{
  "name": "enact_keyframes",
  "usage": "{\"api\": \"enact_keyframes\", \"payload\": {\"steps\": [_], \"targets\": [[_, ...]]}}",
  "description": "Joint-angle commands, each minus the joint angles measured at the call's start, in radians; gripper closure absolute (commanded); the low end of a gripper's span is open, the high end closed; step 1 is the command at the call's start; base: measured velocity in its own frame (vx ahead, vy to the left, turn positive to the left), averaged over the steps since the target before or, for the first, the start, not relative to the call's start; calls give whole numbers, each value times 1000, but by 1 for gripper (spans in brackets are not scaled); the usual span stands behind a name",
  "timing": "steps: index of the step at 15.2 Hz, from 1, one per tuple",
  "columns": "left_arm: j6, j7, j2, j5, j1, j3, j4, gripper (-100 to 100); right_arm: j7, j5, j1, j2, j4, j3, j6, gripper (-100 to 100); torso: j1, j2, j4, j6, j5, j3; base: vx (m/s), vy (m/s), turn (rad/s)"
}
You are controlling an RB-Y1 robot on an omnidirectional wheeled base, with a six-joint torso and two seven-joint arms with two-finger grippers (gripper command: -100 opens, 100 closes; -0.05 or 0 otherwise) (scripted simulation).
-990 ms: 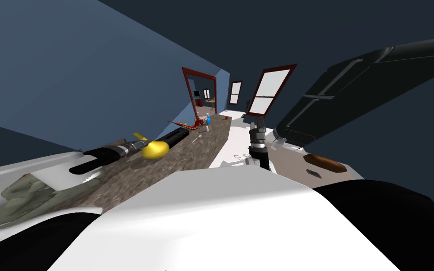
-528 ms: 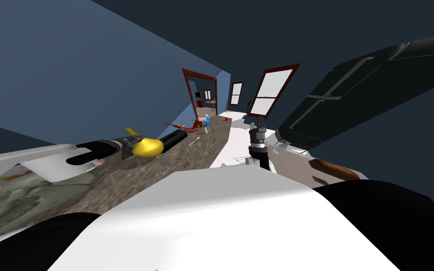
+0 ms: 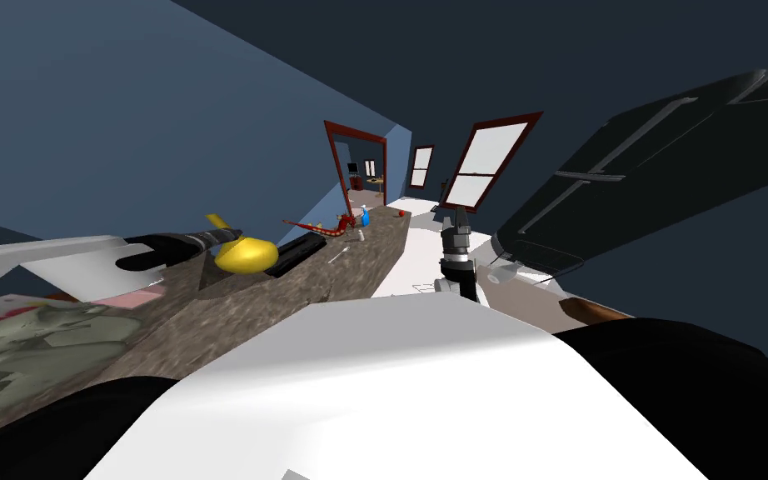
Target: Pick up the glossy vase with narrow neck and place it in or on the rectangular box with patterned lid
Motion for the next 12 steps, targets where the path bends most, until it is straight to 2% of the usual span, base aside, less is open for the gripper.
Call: {"api": "enact_keyframes", "payload": {"steps": [1,4,6,11,12], "targets": [[24,9,31,42,19,32,34,100,0,0,0,0,0,0,0,0,0,0,0,0,0,0,122,-89,56],[24,9,31,42,19,32,34,100,0,0,0,0,0,0,0,0,2,4,1,0,0,3,74,-44,14],[47,21,60,72,22,46,64,100,0,0,0,0,0,0,0,0,4,8,3,0,0,5,53,-41,22],[98,47,122,138,27,75,131,100,0,0,0,0,0,0,0,0,-3,6,4,0,-4,5,117,-84,52],[98,47,122,138,27,75,131,100,0,0,0,0,0,0,0,0,-4,6,4,0,-5,5,107,-82,29]]}}
